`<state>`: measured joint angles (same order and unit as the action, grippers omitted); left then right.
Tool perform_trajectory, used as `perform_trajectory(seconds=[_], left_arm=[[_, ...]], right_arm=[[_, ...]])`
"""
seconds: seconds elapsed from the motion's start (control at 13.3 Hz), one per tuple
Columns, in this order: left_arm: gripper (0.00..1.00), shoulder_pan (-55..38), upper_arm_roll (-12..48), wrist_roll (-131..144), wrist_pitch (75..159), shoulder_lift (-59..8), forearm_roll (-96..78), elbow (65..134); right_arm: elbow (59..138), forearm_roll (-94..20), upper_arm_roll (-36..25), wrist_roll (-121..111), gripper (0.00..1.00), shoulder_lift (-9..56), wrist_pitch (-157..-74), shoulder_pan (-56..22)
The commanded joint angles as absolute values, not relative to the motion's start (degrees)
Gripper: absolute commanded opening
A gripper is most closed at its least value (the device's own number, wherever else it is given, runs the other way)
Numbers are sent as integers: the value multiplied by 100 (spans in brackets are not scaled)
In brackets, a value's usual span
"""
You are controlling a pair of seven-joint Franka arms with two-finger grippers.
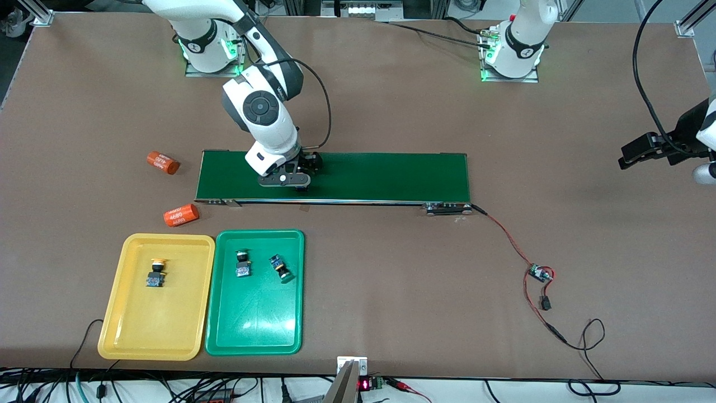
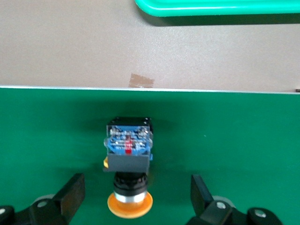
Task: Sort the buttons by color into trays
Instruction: 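Grasp the last yellow-cap button with the right gripper, then carry the yellow button over the yellow tray with the right gripper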
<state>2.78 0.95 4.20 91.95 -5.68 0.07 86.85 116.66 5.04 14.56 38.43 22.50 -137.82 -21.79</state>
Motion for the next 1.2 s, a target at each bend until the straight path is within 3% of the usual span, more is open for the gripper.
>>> perform_trajectory(seconds=[0.0, 0.08, 0.23, 0.3, 0.45, 0.83, 1.13], left_arm=[[100, 299, 97, 396, 9229, -554, 70, 8692], [100, 299, 97, 396, 9237, -554, 70, 8692], [100, 299, 97, 396, 9229, -554, 70, 8692], [100, 299, 97, 396, 9229, -554, 70, 8692], [100, 299, 97, 396, 9229, -554, 79, 8692], [100, 299, 97, 396, 9229, -554, 79, 8692], [100, 290, 97, 396, 9220, -554, 88, 8692]], right_arm=[[11575, 615, 1398, 3973, 100, 2469, -13957, -2188], [11575, 624, 1363, 3947, 93, 2487, -13974, -2188], [11575, 877, 1354, 3902, 55, 2496, -13975, -2171], [11549, 931, 1319, 3902, 29, 2505, -13966, -2171], [11453, 923, 1266, 3859, 11, 2479, -13931, -2162], [10312, 888, 1047, 3745, 8, 2399, -12773, -2153], [9845, 932, 503, 2562, 8, 2627, -12612, -1838]])
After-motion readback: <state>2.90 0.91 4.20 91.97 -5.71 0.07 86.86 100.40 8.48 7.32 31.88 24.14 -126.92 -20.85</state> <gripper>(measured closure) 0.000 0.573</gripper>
